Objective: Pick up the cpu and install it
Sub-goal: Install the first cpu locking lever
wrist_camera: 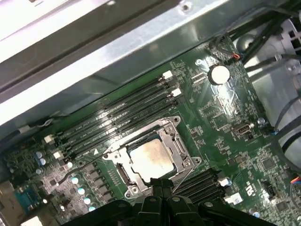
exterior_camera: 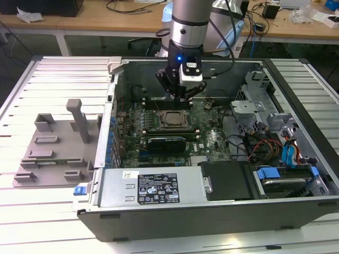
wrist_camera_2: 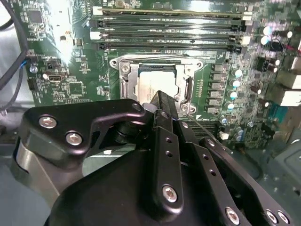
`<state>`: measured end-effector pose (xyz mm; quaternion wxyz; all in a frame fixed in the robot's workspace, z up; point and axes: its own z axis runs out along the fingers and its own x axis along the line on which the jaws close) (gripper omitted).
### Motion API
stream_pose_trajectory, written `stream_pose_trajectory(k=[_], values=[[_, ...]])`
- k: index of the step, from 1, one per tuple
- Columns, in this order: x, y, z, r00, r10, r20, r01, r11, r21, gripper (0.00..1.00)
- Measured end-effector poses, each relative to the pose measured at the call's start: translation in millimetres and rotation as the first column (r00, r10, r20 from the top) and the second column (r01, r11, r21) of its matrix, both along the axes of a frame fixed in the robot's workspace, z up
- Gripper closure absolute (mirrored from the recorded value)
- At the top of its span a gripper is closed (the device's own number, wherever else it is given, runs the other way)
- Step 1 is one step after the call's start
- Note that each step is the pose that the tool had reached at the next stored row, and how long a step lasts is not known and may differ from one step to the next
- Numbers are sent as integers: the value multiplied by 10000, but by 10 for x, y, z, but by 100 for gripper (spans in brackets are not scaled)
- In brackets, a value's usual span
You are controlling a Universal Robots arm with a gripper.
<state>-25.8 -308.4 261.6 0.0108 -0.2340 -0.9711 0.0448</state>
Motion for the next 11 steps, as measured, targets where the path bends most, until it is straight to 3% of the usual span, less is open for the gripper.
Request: stream_pose_trajectory(k=[4,6,7,8,9,11], values=[[0,0,0,9969,792,0,-792,9969,0,89],[0,0,0,9914,1305,0,-1305,9914,2,89],[0,1,0,9873,1591,25,-1592,9871,172,89],[0,0,0,9854,1703,41,-1703,9850,264,89],[0,0,0,9832,1827,51,-1828,9826,318,89],[0,1,-1,9708,2400,69,-2400,9699,403,89]])
